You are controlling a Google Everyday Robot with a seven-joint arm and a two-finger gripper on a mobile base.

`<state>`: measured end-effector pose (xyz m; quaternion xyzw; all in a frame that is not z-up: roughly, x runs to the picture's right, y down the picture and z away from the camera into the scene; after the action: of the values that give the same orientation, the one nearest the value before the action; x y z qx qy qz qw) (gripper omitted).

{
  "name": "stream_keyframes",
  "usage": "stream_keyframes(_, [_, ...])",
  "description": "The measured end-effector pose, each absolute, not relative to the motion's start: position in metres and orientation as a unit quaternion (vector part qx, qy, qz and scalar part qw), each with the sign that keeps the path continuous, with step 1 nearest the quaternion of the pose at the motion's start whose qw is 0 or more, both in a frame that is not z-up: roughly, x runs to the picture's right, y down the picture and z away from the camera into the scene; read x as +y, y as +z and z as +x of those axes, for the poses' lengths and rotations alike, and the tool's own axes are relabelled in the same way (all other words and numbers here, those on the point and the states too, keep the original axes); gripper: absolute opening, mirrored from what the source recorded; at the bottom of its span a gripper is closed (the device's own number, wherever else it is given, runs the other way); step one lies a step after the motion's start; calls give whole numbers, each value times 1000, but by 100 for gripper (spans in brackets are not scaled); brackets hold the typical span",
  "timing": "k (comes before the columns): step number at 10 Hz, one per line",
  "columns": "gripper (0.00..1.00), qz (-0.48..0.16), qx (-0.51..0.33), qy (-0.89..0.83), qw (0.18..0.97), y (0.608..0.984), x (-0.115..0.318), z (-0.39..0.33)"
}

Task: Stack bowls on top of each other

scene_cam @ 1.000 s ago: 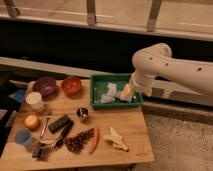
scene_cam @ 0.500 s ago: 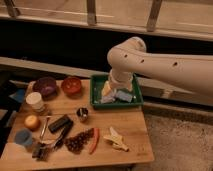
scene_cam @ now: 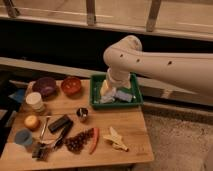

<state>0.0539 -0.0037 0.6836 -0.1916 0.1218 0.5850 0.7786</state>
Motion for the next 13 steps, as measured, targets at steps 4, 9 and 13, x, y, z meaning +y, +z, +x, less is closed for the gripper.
stream_keyframes(4, [80, -181, 97, 547, 812, 708, -43, -28])
stream_keyframes(9, [80, -196, 90, 536, 816, 733, -61, -79])
stream_keyframes(13, [80, -177, 101, 530, 823, 753, -67, -84])
